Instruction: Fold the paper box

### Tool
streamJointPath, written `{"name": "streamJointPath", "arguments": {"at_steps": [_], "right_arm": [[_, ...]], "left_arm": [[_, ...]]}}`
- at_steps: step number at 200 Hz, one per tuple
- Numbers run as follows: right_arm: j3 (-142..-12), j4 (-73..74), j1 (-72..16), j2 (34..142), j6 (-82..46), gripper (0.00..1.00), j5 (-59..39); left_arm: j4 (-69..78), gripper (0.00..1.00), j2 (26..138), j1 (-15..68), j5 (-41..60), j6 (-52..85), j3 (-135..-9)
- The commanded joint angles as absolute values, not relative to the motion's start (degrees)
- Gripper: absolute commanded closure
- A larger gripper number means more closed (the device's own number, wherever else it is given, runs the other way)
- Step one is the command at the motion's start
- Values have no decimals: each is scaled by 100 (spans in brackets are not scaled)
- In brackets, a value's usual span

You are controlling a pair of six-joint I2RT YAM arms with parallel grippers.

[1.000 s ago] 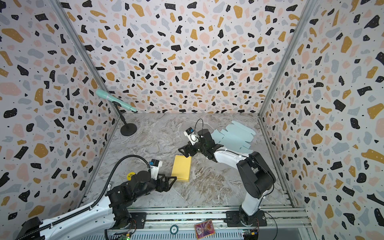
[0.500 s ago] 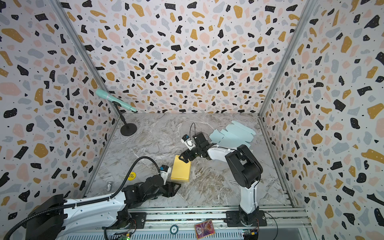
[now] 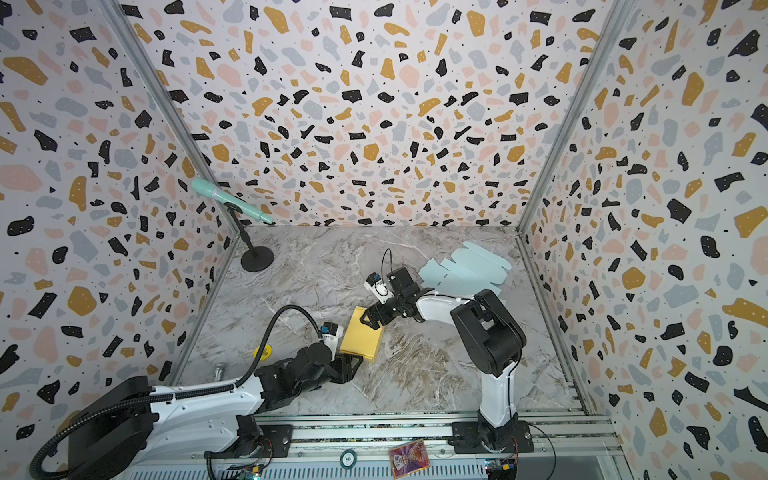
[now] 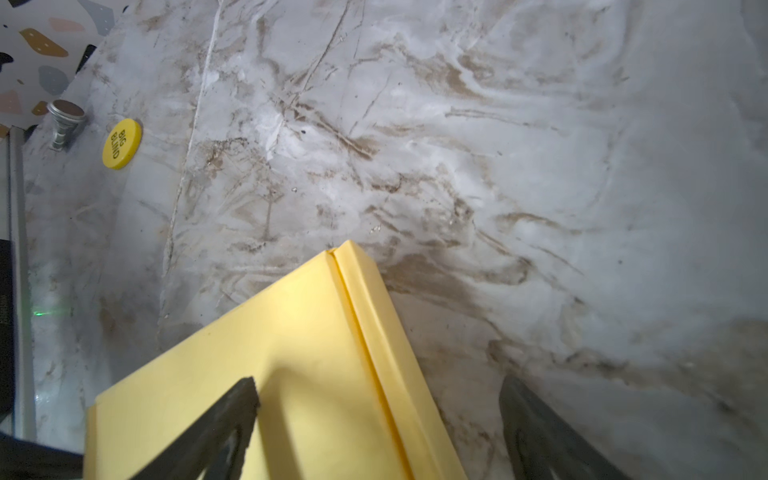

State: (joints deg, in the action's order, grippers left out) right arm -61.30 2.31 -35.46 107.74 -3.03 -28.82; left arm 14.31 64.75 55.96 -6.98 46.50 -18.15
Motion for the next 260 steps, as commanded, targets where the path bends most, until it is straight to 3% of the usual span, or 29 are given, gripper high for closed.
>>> {"name": "streamJointPath", "arguments": {"at_steps": [1,75,175,260], "right_arm": [[-5891,186,-3475,10269,-260,8,-3129],[-4670,551,-3442,9400,-594,8,-3422],[-3318,1268,-3572,8324,-1396,9,-3491],[-3129,1748,-3961,8320,-1847,24,-3469]], "left_arm": [[1770,40,6475,5471,-717,4534,-1798],[2215,40,6475,4970,-384,4495,-1604],[1480,38,6121,4465,-474,4315,-1582],[1639,39,6187,4463,-230,4421,-1434]]}}
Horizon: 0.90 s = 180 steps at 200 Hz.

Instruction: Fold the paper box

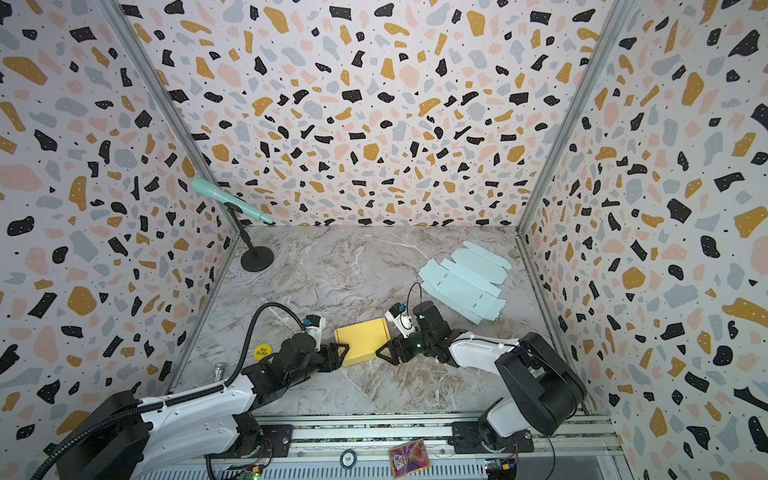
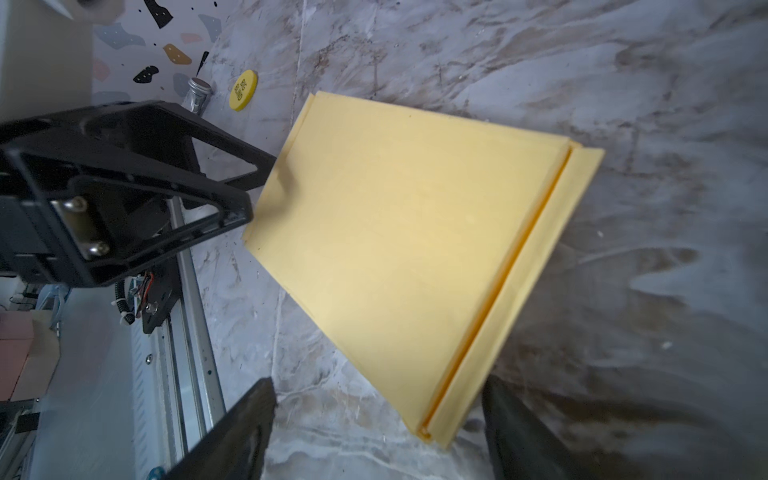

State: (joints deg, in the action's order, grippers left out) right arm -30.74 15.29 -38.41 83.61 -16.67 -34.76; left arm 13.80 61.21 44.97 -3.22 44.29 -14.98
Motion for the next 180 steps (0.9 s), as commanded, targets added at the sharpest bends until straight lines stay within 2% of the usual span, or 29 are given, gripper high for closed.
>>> {"name": "streamJointPath", "arguments": {"at_steps": [1,61,97,180], "right_arm": [[-3129,1753,-3967,8317,-1846,24,-3466],[-3222,1909,-4062,8533,-1921,28,-3462],[-3481,1948,-4056,8797,-1840,29,-3403],[-5074,1710,-3672,10110,-1482,30,-3557]], "left_arm": [[1646,39,6192,4464,-229,4425,-1433],[1637,46,6265,4430,-356,4334,-1529],[1633,48,6467,4127,-261,4084,-1757],[1801,50,8051,3008,448,3115,-2986]]}}
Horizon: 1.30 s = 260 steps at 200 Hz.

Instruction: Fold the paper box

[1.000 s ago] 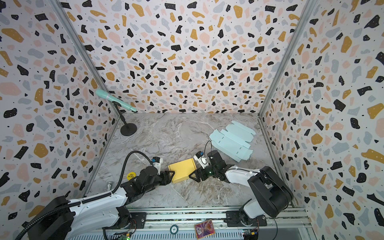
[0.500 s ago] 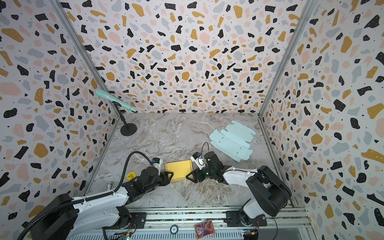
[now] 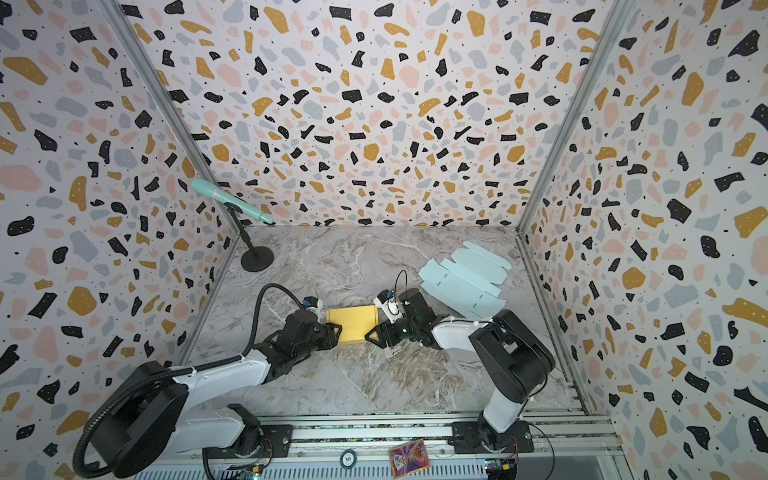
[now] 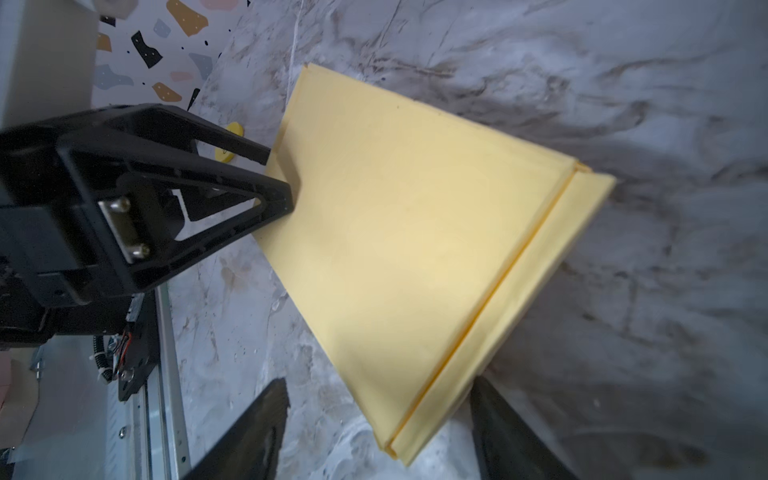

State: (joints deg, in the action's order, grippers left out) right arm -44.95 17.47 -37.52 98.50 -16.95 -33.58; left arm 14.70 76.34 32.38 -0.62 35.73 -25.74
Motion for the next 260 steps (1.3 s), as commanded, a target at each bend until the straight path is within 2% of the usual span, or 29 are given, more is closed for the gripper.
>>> {"name": "streamJointPath", "arguments": {"at_steps": [1,53,127,260], "right_arm": [[-5108,1699,-3664,10131,-1479,30,-3563],[-6577,914,-3473,11072,-1100,30,-3453],[-8246,744,-3128,12409,-1202,30,-3462],[-10087,240,-2769,13538,-1214,30,-3638]], "left_arm": [[1801,50,8082,2998,457,3104,-3005],[1551,50,9343,2635,795,2508,-4387],[1108,50,10919,2325,981,2110,-6202],[1138,50,12432,2074,1062,2439,-7964]]}}
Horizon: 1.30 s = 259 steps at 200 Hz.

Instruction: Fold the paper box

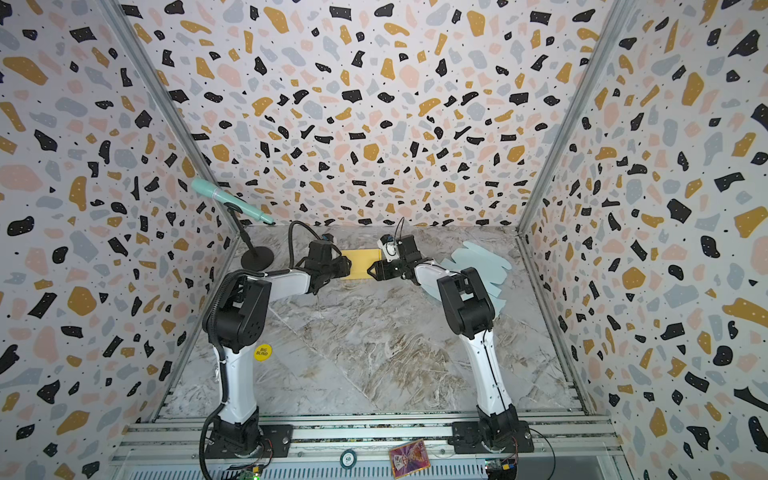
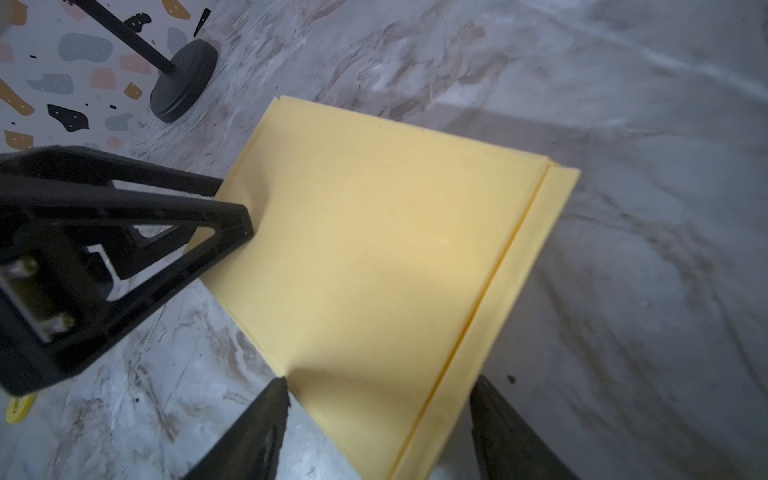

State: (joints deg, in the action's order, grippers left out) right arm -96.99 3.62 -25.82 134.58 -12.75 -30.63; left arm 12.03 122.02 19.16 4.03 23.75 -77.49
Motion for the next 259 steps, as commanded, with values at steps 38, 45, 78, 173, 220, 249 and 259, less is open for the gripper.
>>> {"name": "streamJointPath", "arguments": {"at_steps": [38,45,78,173,220,249,259], "right_arm": [[-10376,131,-2717,13719,-1205,29,-3645],[-10388,134,-2716,13724,-1216,29,-3641],[-10407,147,-2714,13698,-1224,29,-3533],[-9709,778,-2541,13237,-1614,13,-3385],[-9358,888,-2521,12894,-1625,7,-3304],[-8981,910,-2499,12496,-1564,4,-3138],[-8761,953,-2496,12287,-1523,2,-3028]], "left_arm": [[1179,50,12657,2013,1098,2532,-8138],[1186,50,12682,2020,1090,2544,-8140],[1273,49,12681,2002,1080,2590,-8098],[1772,30,12459,1820,1212,2980,-7712],[1776,13,12267,1799,1112,2975,-7583],[1827,0,11971,1800,1050,2964,-7331],[1869,0,11827,1799,1050,2970,-7193]]}}
